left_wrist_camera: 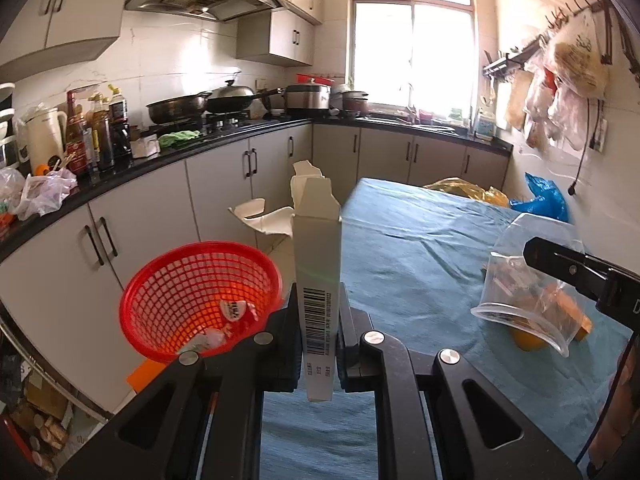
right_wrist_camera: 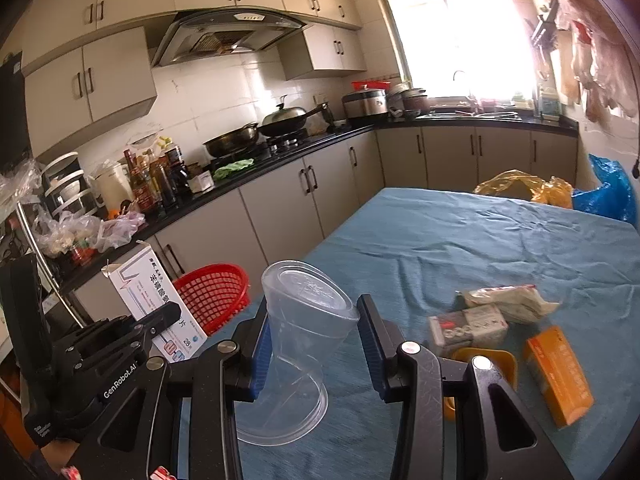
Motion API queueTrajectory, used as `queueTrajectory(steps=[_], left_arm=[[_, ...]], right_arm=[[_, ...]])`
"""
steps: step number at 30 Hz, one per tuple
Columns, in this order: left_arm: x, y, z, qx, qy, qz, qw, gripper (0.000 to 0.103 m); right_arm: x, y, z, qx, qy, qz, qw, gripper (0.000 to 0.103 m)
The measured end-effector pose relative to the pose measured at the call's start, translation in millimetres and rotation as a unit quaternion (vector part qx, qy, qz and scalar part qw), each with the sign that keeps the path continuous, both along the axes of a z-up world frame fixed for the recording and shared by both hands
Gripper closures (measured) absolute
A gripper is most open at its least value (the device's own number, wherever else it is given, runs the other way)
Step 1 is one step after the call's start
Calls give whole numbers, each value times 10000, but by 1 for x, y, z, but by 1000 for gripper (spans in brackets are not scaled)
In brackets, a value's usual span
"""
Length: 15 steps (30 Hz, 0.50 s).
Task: Collect trash
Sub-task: 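Hold the white box and plastic cup above the table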
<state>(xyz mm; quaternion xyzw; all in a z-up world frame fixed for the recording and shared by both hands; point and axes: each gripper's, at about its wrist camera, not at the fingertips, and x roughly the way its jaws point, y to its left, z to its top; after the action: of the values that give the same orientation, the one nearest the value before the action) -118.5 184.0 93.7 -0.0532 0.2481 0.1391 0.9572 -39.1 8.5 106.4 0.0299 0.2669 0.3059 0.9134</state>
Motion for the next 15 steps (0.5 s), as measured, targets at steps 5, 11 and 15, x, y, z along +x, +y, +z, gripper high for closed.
queueTrajectory(steps=[5,11,15], left_arm=[[-4,16,2,-78,-46,144,9999,91],[-8,36,2,-161,-73,339,9993,91],[-10,50,2,-218,-86,452,9987,91]], right_arm=[[2,19,4,-54,-25,153,9999,60],[5,43,6,-145,-28,365,9992,60],[10,61,7,-176,15,497,9986,60]])
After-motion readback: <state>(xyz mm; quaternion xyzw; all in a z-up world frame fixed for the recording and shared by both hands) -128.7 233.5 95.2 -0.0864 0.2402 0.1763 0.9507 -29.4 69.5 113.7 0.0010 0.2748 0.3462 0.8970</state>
